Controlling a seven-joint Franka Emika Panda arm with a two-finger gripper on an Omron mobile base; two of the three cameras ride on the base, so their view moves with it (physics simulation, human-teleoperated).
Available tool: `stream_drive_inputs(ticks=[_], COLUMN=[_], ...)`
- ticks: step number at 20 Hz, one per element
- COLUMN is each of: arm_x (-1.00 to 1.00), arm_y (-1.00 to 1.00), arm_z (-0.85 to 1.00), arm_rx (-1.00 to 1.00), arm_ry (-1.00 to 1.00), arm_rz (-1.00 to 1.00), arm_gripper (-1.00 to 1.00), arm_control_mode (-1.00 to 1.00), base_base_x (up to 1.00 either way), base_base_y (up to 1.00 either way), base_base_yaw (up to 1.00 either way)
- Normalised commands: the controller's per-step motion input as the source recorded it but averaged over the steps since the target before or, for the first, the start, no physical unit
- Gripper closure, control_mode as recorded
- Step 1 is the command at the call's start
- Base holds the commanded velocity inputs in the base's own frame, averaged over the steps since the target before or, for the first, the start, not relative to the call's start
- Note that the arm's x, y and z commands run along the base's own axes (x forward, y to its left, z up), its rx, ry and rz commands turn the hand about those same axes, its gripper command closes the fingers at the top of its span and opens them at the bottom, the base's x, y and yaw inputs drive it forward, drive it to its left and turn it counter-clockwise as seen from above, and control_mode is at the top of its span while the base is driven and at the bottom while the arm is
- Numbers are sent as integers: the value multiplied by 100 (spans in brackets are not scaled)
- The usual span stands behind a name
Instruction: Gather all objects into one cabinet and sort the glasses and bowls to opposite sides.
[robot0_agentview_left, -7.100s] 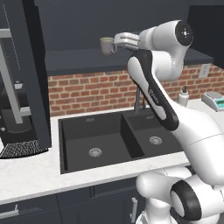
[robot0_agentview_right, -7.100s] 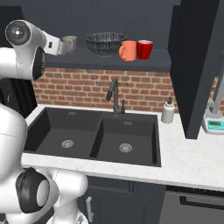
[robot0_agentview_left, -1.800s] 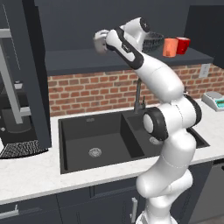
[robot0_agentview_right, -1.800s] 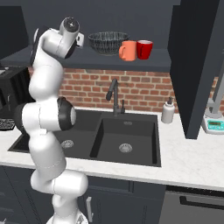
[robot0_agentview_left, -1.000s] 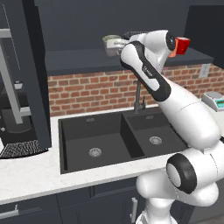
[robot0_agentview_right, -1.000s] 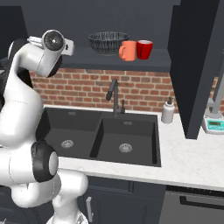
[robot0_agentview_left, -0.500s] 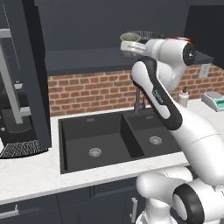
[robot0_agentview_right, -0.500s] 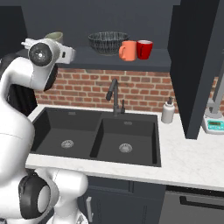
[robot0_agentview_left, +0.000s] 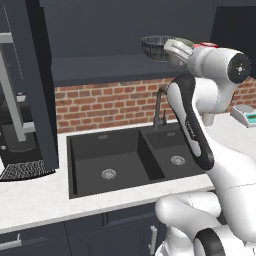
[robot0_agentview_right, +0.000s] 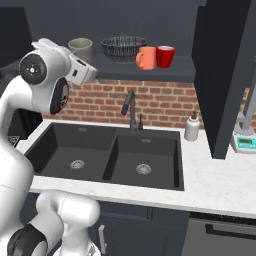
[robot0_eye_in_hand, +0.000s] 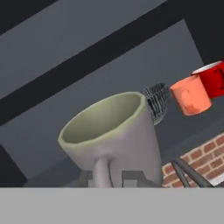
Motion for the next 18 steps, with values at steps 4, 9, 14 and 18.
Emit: stream_drive_inputs(ticks=[4, 9, 14, 18], arm_x=[-38, -9, 1, 23], arm_y=[-78, -73, -70, -23], arm_z=[12, 17, 2, 0], arm_rx=[22, 13, 1, 2], arm_ry=[19, 21, 15, 5], arm_rz=[-31, -35, -36, -24], arm_gripper=[100, 100, 100, 100], arm_control_mode=[-100, -100, -100, -100], base_base_x=[0, 0, 0, 0], base_base_y=[0, 0, 0, 0], base_base_yaw=[0, 0, 0, 0])
